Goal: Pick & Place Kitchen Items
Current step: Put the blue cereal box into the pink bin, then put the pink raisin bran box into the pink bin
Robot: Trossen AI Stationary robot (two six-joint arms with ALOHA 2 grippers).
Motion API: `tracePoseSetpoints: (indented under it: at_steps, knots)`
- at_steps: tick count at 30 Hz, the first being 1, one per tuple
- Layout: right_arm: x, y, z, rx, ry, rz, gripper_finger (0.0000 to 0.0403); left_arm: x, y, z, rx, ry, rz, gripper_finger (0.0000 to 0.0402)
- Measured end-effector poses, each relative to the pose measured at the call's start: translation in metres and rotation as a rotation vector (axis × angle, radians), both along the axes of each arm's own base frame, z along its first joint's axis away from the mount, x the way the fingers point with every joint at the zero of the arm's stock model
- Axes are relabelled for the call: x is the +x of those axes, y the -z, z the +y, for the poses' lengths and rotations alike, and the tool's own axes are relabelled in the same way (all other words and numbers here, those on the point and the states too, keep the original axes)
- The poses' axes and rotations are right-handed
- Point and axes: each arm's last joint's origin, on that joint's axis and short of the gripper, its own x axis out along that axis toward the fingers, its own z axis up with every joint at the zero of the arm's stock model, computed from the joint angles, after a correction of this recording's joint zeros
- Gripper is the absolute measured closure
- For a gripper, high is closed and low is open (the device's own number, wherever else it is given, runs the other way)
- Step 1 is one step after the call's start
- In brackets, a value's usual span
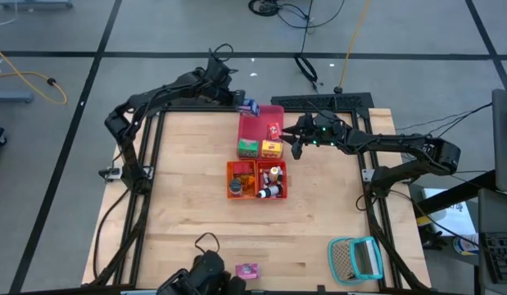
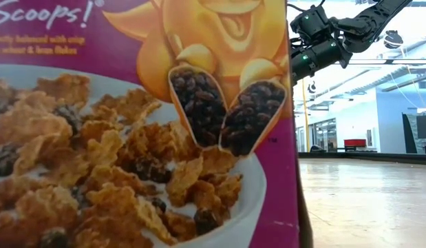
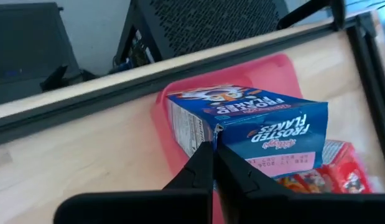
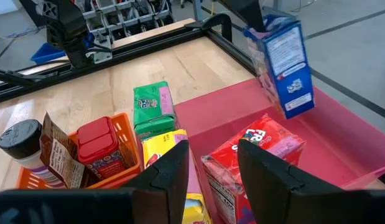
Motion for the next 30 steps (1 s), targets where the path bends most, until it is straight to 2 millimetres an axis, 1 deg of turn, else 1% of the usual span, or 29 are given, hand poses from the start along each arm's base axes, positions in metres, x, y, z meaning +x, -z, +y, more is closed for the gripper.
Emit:
tracePoseSetpoints:
  at_steps: [4, 8, 18, 25, 27, 30]
  knots:
    - [0.000, 0.000, 0.000, 0.000, 0.000, 0.000, 0.0271, 0.003, -0.003, 0.002, 0.036, 0.002, -0.033, 0.0392]
    - [0.000, 0.000, 0.000, 0.000, 0.000, 0.000, 0.0271, 0.004, -0.005, 0.005, 0.059, -0.010, -0.051, 0.0376]
    - [0.000, 0.000, 0.000, 0.000, 0.000, 0.000, 0.0271, 0.002, -0.005, 0.007, 0.081, -0.030, -0.036, 0.0318]
    - [0.000, 0.000, 0.000, 0.000, 0.000, 0.000, 0.0271, 0.006, -0.005, 0.003, 0.152, 0.069, -0.007, 0.0308]
    - [0.000, 0.000, 0.000, 0.000, 0.000, 0.000, 0.0271, 0.007, -0.005, 0.001, 0.162, 0.132, -0.008, 0.0308]
    - [0.000, 0.000, 0.000, 0.002, 0.000, 0.000, 0.0271, 0.007, -0.003, -0.006, 0.129, 0.230, -0.004, 0.0309]
